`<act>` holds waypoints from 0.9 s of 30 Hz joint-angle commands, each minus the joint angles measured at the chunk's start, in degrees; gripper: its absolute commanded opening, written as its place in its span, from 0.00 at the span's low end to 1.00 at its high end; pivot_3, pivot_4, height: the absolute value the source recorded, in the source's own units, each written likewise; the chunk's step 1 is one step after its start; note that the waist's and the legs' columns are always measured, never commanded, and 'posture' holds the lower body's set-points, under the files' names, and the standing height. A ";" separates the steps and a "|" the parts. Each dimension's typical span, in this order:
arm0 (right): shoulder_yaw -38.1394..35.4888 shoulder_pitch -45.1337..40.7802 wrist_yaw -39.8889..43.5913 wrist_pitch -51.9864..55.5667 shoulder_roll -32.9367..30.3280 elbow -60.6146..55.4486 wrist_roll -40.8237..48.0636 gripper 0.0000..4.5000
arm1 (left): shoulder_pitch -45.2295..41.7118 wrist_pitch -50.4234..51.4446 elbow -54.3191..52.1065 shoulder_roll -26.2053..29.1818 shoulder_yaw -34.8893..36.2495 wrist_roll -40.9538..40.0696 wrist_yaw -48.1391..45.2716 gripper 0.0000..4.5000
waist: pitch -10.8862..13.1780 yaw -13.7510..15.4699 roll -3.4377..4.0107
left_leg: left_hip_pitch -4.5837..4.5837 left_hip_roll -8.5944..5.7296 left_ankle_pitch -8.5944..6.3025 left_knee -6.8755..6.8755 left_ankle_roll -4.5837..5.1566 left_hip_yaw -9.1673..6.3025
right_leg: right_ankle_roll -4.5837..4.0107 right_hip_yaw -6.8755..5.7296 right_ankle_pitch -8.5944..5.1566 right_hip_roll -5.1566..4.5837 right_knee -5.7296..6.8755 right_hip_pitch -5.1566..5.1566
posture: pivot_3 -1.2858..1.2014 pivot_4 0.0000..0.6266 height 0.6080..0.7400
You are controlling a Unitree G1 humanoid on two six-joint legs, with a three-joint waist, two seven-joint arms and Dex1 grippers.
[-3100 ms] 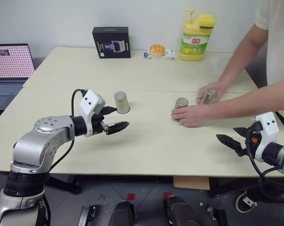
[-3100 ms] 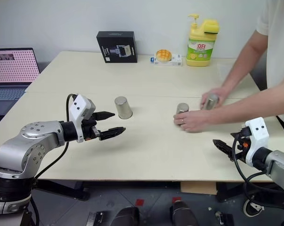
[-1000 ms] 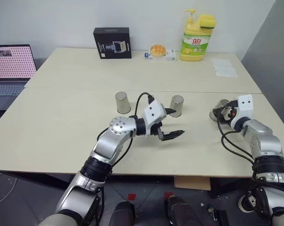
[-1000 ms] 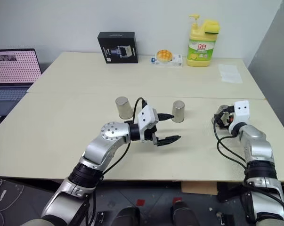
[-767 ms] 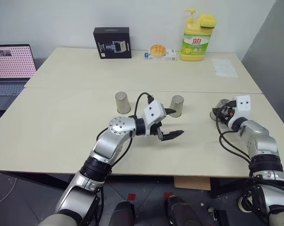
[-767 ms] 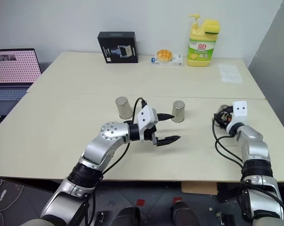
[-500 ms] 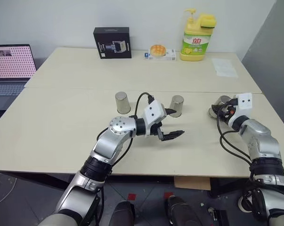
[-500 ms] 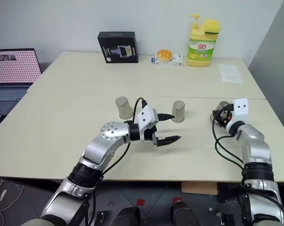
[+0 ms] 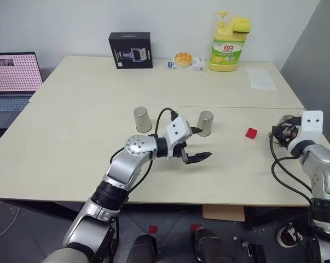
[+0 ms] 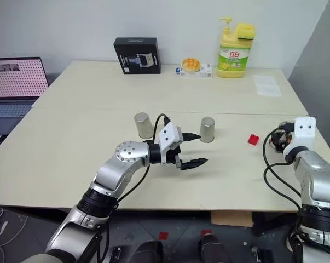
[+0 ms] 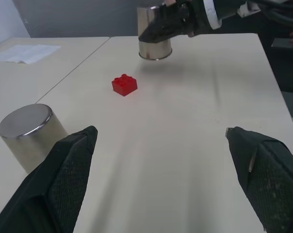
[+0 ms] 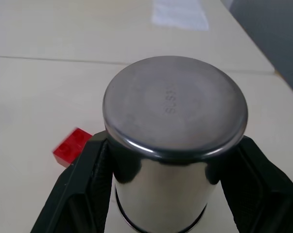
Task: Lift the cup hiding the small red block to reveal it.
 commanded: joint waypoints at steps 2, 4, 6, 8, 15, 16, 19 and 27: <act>-0.45 -1.35 2.14 -3.62 0.34 5.85 0.47 0.79 | -1.29 -0.60 -1.61 -0.13 0.45 0.10 -0.70 1.00 | 0.00 -0.03 0.01 | -0.01 0.00 0.00 0.00 0.00 0.00 | 0.00 0.00 0.00 0.00 -0.01 0.00 | 0.52 0.24 1.00; -0.34 -1.14 2.91 -3.52 0.25 5.65 0.83 0.89 | -1.32 -0.50 -1.73 -0.10 0.50 0.16 -0.73 1.00 | 0.00 -0.03 0.02 | -0.01 -0.01 0.00 -0.01 0.00 0.02 | 0.00 0.01 0.00 -0.01 -0.02 0.01 | 0.52 0.24 1.00; -0.29 -0.62 3.51 -3.02 0.07 4.42 1.06 0.97 | -1.40 -0.24 -1.96 -0.04 0.60 0.07 -0.78 1.00 | 0.00 -0.04 0.02 | -0.02 -0.01 0.00 -0.02 0.00 0.02 | 0.00 0.01 0.00 -0.01 -0.03 0.00 | 0.52 0.24 1.00; -0.69 0.48 3.29 -1.62 0.03 2.21 1.32 0.99 | -1.35 0.14 -2.45 0.03 0.60 -0.03 -0.81 1.00 | 0.00 -0.02 0.02 | -0.02 -0.01 0.00 -0.02 0.00 -0.01 | 0.00 -0.01 0.00 0.00 -0.03 0.00 | 0.52 0.24 1.00; -2.97 14.42 4.83 13.19 -2.87 -21.54 5.43 0.99 | -1.22 2.86 -4.86 2.64 1.80 -0.56 -1.76 1.00 | -0.01 0.23 0.04 | -0.05 -0.01 0.00 -0.05 0.00 -0.08 | -0.03 -0.05 -0.03 0.00 -0.02 -0.01 | 0.52 0.24 1.00; -3.95 16.82 5.63 15.94 -3.78 -25.17 6.60 0.99 | -1.22 3.26 -5.38 3.49 2.05 -0.42 -1.78 1.00 | -0.02 0.25 0.06 | -0.06 -0.01 0.00 -0.06 0.00 -0.09 | -0.04 -0.06 -0.03 0.00 -0.02 -0.01 | 0.52 0.24 1.00; -9.61 22.78 8.66 23.66 -6.39 -35.91 12.07 0.99 | -0.17 6.01 -8.58 6.78 3.57 -1.45 -2.25 1.00 | -0.01 0.28 0.10 | -0.07 -0.01 0.00 -0.05 0.00 -0.09 | -0.04 -0.05 -0.05 -0.02 -0.02 -0.03 | 0.52 0.24 1.00; -16.16 20.72 10.35 36.30 -8.12 -50.01 24.16 0.99 | 2.88 9.93 -13.29 12.22 5.95 -4.26 -4.42 1.00 | -0.01 -0.56 0.09 | 0.15 0.07 0.02 0.01 0.02 -0.15 | -0.34 -0.11 -0.22 0.02 -0.03 0.16 | 0.52 0.24 1.00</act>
